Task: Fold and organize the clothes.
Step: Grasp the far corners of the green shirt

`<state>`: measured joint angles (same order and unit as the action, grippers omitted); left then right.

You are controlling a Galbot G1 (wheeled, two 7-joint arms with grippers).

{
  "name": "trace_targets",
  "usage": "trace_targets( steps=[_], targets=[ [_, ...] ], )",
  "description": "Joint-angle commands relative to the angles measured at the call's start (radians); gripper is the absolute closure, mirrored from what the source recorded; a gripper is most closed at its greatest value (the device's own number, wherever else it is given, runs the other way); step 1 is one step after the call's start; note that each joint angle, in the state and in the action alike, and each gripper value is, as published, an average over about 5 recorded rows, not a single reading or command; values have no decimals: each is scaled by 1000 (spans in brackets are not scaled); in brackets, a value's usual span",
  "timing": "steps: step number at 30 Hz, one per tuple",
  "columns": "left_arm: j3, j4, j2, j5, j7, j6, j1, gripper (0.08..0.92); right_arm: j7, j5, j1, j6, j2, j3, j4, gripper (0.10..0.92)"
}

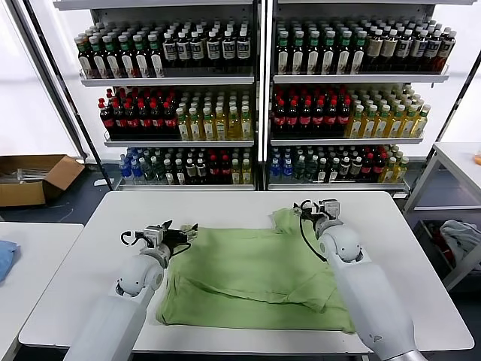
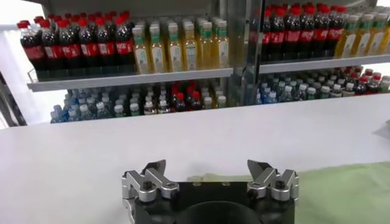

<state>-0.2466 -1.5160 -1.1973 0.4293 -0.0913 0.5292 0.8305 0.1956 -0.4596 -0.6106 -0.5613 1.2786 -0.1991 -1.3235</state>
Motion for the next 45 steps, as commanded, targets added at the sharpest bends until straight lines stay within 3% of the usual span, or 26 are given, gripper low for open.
trace_targets(
  steps=[1,18,23,33,45],
  targets=[
    [8,54,-9,-5,5,3,-25,177,0,27,28,4,36,-3,83,203],
    [13,98,-25,-23,20,-17,-12,177,3,64,25,22,70,-22,139,204],
    [18,99,-25,-27,24,-16,-5,197,-2,73,20,25,74,-22,141,283],
    [25,95,-37,-38,38,-16,17,446,-8,90,-19,30,60,-20,112,568],
    [12,69,-47,-45,45,-65,33,810,-8,91,-51,43,49,-39,-16,899]
  ],
)
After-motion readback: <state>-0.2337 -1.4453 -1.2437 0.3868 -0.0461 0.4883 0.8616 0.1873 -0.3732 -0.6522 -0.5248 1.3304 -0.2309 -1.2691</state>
